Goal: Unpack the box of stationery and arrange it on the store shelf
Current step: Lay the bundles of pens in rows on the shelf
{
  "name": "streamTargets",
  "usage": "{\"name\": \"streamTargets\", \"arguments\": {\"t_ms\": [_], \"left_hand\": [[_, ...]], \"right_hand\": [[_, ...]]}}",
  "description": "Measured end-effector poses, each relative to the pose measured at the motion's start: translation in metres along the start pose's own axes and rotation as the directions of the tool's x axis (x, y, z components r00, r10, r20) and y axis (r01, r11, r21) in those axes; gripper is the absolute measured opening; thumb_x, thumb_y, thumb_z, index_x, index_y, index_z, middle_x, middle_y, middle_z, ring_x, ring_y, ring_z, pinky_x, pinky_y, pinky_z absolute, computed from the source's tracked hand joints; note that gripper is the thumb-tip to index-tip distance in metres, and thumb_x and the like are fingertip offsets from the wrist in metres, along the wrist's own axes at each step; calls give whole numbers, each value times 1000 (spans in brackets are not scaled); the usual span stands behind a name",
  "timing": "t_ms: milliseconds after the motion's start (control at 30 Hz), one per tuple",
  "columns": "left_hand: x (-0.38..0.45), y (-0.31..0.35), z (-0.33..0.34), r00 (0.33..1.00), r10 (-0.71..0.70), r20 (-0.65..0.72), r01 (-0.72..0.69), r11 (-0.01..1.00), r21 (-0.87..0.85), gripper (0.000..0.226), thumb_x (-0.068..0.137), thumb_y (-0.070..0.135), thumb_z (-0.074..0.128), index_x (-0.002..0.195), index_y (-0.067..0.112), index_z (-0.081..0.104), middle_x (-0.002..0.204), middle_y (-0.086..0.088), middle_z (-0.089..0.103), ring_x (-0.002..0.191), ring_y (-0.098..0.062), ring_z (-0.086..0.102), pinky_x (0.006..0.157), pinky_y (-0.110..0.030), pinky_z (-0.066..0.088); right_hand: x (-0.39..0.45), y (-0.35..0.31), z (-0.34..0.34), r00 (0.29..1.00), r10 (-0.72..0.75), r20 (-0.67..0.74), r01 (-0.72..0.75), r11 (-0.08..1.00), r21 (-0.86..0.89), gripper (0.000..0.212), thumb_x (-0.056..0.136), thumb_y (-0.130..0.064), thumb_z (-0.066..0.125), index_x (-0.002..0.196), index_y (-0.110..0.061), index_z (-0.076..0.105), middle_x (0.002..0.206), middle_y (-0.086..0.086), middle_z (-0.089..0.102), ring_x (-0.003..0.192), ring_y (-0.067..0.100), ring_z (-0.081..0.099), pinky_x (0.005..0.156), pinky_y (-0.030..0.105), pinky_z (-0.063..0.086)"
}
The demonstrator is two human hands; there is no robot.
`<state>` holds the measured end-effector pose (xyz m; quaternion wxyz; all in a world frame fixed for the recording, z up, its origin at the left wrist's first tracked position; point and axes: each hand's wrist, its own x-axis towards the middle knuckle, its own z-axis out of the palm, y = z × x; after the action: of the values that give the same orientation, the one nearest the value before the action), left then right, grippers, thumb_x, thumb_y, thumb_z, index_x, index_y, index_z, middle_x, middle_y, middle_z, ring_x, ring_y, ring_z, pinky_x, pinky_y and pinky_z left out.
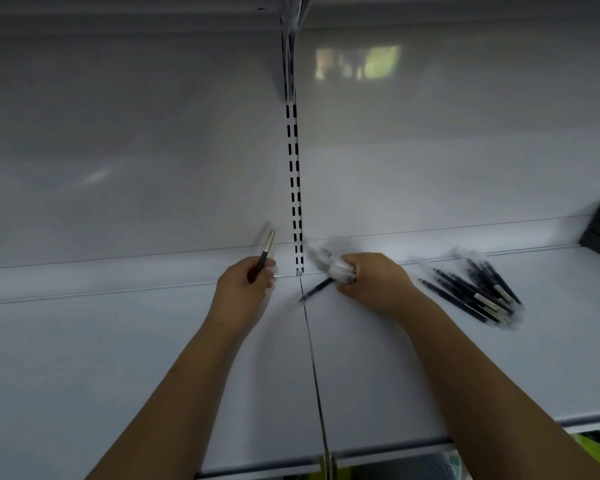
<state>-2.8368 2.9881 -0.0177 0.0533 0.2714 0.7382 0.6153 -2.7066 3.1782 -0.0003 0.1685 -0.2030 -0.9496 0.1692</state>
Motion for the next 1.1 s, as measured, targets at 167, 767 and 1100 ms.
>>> {"name": "streamTargets", "arguments": {"t_ms": [167, 767, 1100], "left_hand": [[-2, 0, -4, 998, 48, 42, -57, 970, 235, 26, 102, 34, 47, 102, 22, 70, 66, 2, 59, 57, -12, 50, 59, -26, 40], [2, 29, -22, 991, 75, -115, -106, 948, -301, 26, 86, 4, 72, 112, 4, 68, 80, -4, 63, 75, -4, 62, 78, -15, 52], [-8, 31, -1, 995, -21, 95, 62, 888, -455, 18, 76, 30, 75, 89, 18, 80, 78, -5, 63, 71, -12, 53, 87, -33, 50]], "right_hand": [[2, -2, 3, 1000, -25, 20, 24, 1000, 11, 11, 80, -30, 65, 89, -24, 63, 89, -5, 66, 87, 20, 60, 74, 32, 50], [-1, -21, -7, 974, 193, -118, -26, 612, 790, 10, 81, -11, 77, 84, -20, 72, 78, -3, 70, 67, 9, 63, 54, 22, 49], [-5, -42, 4, 998, 68, -9, -41, 691, 722, 9, 78, -14, 80, 82, -18, 73, 71, -3, 70, 58, 7, 60, 53, 20, 48]]}}
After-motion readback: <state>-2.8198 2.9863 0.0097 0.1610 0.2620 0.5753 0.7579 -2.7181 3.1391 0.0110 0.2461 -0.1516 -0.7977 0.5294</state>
